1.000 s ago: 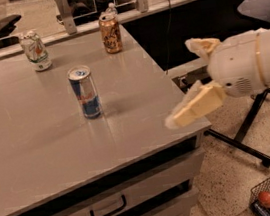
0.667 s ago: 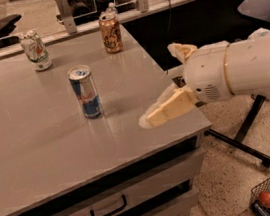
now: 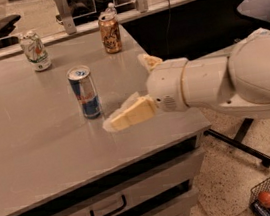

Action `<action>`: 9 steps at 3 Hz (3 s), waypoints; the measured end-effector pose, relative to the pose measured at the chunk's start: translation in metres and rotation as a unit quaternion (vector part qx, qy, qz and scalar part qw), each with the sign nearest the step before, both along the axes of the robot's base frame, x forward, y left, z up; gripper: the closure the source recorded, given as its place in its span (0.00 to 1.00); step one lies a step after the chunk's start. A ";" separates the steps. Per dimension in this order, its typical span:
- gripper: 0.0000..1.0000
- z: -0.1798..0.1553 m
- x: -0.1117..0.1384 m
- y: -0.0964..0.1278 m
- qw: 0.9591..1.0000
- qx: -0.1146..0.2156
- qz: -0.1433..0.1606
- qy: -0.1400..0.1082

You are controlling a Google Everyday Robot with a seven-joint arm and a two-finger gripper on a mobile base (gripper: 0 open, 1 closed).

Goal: Knock redbull can over

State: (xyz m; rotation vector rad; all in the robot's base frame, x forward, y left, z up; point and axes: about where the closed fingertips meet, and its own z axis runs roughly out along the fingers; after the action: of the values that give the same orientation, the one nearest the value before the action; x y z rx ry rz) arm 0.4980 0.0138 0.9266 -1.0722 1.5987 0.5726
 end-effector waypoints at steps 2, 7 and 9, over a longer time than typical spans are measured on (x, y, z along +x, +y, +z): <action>0.00 -0.028 0.023 0.073 0.999 0.045 0.019 -0.007; 1.00 -0.007 0.062 0.091 0.955 -0.032 0.056 -0.288; 1.00 -0.004 0.054 0.091 0.934 -0.091 0.057 -0.340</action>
Offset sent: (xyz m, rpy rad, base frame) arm 0.0360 0.0951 -0.0420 0.1291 -0.0099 0.0368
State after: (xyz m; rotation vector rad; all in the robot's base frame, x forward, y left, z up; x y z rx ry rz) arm 0.5515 0.1045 0.9228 -1.3263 0.9926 0.0918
